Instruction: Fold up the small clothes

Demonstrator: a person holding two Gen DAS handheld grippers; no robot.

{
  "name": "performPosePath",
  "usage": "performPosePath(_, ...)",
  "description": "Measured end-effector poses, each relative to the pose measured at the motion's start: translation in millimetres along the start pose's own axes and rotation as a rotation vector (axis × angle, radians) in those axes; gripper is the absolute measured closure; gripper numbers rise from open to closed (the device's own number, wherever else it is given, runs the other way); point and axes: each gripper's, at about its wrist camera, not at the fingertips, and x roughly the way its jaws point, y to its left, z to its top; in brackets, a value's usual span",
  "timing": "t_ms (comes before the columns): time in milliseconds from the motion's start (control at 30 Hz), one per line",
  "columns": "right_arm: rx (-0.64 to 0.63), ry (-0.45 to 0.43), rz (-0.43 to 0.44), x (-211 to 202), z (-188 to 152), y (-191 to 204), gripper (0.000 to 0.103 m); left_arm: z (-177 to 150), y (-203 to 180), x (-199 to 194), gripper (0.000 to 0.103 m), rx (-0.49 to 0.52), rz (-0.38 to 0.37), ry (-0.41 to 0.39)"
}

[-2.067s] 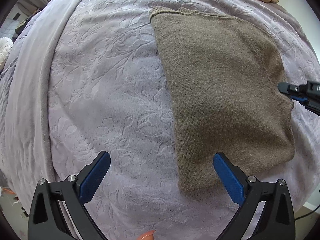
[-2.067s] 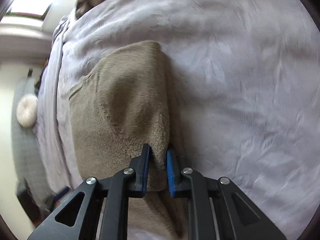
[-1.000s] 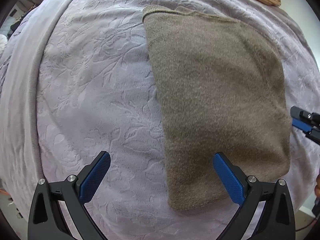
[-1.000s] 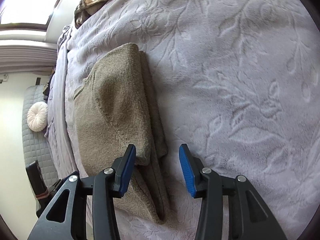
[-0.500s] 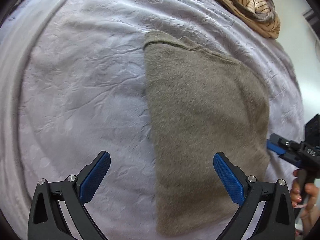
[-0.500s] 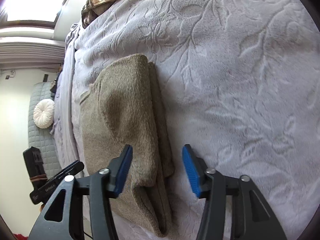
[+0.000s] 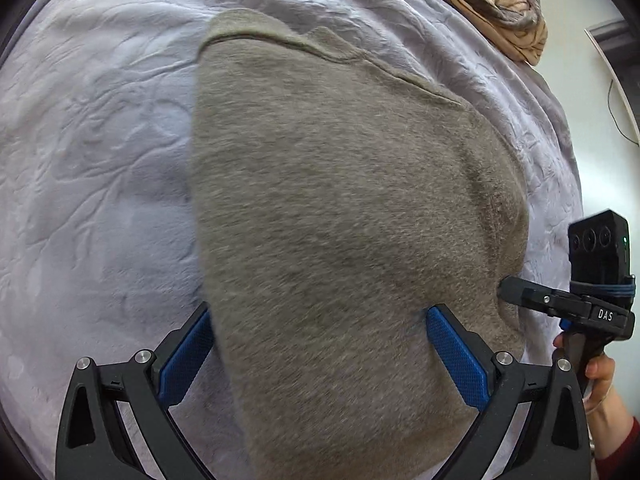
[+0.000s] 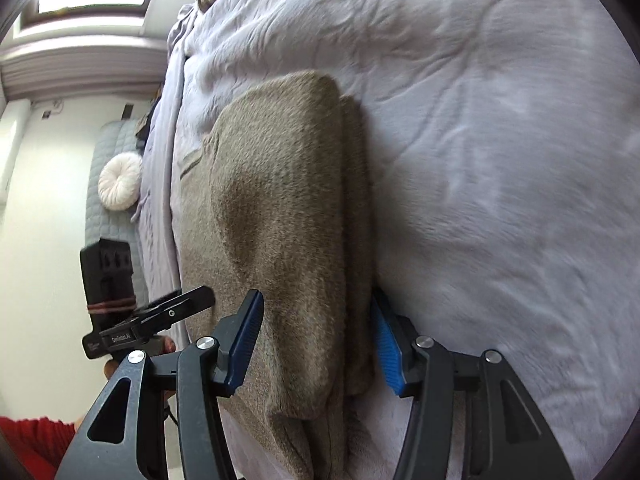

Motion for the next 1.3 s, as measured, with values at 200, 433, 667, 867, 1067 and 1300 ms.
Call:
performPosePath(200,-0.070,0.056,0.047,25.9,16.6,14.2,0.042,7.4,-6.5,13.8,0.000,0.003,-0.033,0.010)
performPosePath(433,0.011,0.064,0.121,47.0,27.7,7.0,0.050,6.5,-5.1,14.2,0.004,-0.003,-0.026,0.003)
performPosePath(667,0.076,0.044,0.233,39.3,18.0,21.5,0.071,3.3,-16.3,-11.5,0.045,0.023,-0.014,-0.036)
performPosePath(867,0.123,0.040,0.321,36.7,6.2,41.5,0.071,-6.6,-23.6,-42.3,0.050,0.046,-0.038,-0.049)
performPosePath(1067,0.132,0.048,0.352,31.7,-14.3,67.8,0.071,-30.0,-27.4,-78.2,0.050,0.061,-0.037,-0.077)
performPosePath(1300,0.138,0.050,0.356,34.2,-53.1,97.5,0.071,-75.1,-8.7,-109.2,0.050,0.073,-0.030,-0.077)
